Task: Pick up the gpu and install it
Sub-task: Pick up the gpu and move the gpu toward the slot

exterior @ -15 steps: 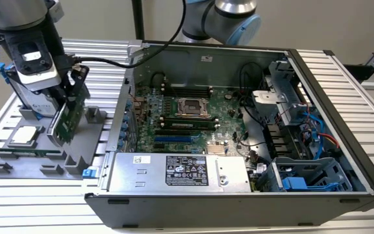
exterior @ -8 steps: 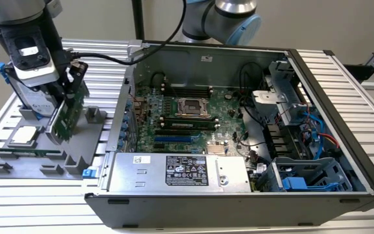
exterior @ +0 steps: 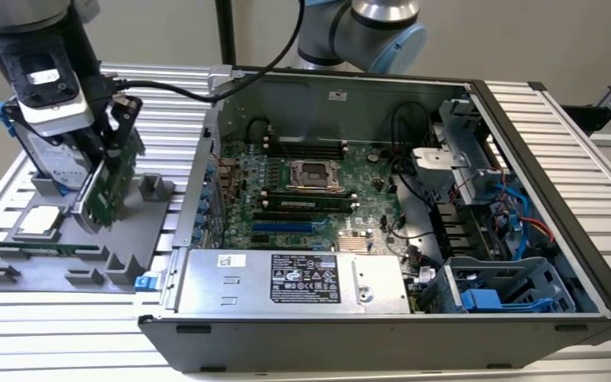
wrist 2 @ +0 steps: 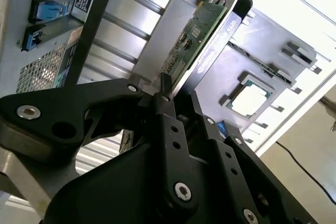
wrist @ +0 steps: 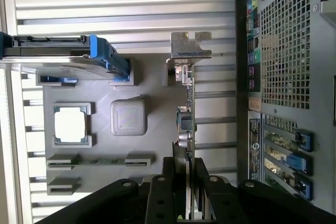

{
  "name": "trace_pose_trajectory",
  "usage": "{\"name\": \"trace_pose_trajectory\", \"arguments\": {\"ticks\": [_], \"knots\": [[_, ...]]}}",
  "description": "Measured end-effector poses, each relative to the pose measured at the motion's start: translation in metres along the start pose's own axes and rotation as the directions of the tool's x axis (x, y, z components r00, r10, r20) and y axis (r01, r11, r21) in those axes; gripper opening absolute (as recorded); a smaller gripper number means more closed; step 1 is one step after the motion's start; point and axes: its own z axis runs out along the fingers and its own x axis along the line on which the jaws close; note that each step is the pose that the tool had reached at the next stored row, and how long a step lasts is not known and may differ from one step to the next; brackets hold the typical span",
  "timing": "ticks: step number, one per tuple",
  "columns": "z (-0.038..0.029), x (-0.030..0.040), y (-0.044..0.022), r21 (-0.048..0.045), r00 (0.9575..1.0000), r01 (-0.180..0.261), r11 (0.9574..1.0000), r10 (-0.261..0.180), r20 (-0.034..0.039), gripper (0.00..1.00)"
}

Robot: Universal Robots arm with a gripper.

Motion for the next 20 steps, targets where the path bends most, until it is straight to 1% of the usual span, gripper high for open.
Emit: {"name": "trace_pose_trajectory", "arguments": {"ticks": [8, 20], "knots": [[-0.0057, -0.0002, 0.0001, -0.0001, 1.0000, 0.000, 1.0000, 0.000, 0.0001, 0.00], [-0.0176, -0.0005, 0.0002, 0.0000, 1.0000, 0.000, 1.0000, 0.000, 0.0000, 0.00]]}}
